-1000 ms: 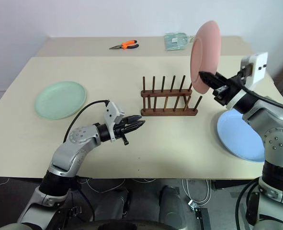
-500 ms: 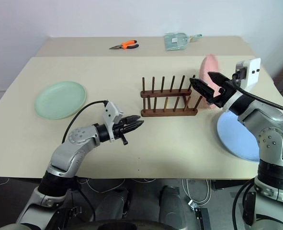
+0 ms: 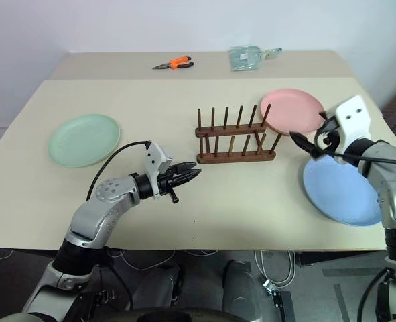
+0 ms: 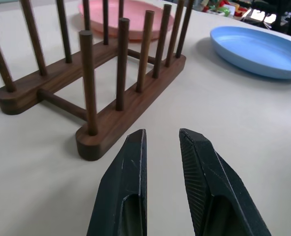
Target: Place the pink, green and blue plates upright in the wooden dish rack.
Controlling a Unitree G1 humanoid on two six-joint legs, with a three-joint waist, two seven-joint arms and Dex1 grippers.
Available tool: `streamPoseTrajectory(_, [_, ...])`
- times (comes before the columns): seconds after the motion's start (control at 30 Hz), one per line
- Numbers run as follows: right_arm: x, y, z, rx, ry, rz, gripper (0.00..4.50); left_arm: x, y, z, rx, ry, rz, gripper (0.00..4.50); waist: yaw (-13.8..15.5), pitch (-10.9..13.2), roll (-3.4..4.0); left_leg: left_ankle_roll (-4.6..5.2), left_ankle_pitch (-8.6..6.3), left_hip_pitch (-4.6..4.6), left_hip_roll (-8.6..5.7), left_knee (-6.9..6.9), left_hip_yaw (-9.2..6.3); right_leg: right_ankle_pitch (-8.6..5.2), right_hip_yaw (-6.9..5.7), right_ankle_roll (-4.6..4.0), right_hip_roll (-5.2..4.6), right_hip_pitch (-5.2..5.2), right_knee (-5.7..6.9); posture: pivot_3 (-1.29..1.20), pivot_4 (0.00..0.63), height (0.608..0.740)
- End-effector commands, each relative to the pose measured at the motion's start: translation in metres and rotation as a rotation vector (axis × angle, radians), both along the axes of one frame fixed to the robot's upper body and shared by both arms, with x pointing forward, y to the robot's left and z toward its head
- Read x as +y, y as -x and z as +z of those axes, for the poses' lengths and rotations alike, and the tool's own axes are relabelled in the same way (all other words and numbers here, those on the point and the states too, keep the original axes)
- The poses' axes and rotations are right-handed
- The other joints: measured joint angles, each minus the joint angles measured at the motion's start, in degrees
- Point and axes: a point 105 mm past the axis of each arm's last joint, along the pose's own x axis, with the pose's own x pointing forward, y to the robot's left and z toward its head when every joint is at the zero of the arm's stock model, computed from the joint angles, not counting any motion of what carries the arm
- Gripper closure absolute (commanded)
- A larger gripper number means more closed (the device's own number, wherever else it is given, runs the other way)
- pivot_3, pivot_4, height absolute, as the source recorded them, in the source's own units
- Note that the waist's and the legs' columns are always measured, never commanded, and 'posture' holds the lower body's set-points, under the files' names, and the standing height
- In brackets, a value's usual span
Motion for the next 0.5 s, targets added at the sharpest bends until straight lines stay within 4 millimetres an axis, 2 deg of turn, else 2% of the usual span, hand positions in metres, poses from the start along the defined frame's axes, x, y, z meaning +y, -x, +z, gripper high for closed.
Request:
streamPoseTrajectory(0.03, [-0.009,-0.016,-0.001,-0.057,0.192,0.008,0.03,-0.002,0.002,0.008,-0.026,0.019,-0.017,3.48,-0.24,0.01,0.03,0.0,0.0,0.0,0.0,-0.02,0.01,0.02,0.0,-0.03,0.0,0.0,0.0,0.0,0.15,0.74])
streamPoseTrajectory(0.17, [-0.007,-0.039,-0.019,-0.065,0.303,0.026,0.03,-0.002,0.001,0.008,-0.026,0.018,-0.015,3.48,-1.23,0.02,0.02,-0.01,0.0,0.02,0.0,-0.01,0.03,0.09,0.03,-0.12,0.01,0.0,0.01,0.0,0.15,0.74])
streamPoseTrajectory(0.33, [0.007,-0.069,-0.035,-0.06,0.392,0.054,0.03,-0.004,0.002,0.007,-0.023,0.014,-0.022,3.48,-1.32,0.03,0.02,-0.02,0.01,0.06,0.0,-0.06,0.04,0.11,0.06,-0.16,0.01,0.01,0.02,0.0,0.15,0.74])
streamPoseTrajectory(0.5, [0.016,-0.085,-0.042,-0.028,0.482,0.061,0.03,-0.003,0.001,0.007,-0.026,0.015,-0.009,3.48,-1.26,0.02,0.01,-0.03,0.02,0.06,-0.02,-0.05,0.02,0.12,0.09,-0.17,0.02,0.01,0.01,0.0,0.15,0.74])
